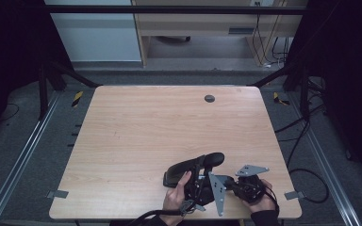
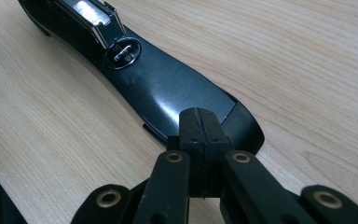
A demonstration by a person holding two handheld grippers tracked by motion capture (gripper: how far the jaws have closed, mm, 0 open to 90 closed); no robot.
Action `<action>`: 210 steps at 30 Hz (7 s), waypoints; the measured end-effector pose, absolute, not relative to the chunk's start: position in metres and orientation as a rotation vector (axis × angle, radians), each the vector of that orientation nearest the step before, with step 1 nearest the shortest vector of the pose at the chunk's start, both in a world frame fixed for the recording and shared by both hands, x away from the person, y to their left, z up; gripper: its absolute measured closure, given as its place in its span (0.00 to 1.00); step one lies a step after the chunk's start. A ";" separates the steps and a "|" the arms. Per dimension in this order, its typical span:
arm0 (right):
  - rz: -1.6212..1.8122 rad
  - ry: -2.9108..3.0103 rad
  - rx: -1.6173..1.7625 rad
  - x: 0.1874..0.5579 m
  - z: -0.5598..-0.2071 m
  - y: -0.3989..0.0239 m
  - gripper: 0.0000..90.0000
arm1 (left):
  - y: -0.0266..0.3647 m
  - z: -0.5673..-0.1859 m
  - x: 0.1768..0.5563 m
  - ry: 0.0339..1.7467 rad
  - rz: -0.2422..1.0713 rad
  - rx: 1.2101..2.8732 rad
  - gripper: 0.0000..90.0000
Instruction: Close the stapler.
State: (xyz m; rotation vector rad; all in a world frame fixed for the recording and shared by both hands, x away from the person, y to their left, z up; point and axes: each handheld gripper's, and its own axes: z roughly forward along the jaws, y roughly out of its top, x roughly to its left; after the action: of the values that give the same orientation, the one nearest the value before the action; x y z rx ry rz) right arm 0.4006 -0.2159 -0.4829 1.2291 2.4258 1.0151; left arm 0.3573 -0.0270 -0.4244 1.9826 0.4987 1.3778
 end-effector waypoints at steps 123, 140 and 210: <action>1.102 2.168 1.306 0.407 -0.465 -0.253 0.90 | 0.080 -0.397 0.389 0.657 0.794 2.153 0.41; 1.134 2.144 1.327 0.409 -0.459 -0.255 0.95 | 0.167 -0.418 0.395 0.872 0.781 2.008 0.39; 1.289 2.175 1.244 0.392 -0.448 -0.234 1.00 | 0.242 -0.462 0.388 1.089 0.779 1.941 0.35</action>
State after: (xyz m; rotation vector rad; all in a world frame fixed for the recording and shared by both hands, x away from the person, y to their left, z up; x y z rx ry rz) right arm 0.3918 -0.2337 -0.4483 1.2439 2.1746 1.2889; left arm 0.3878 0.2415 -0.4620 1.9408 1.0890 0.7794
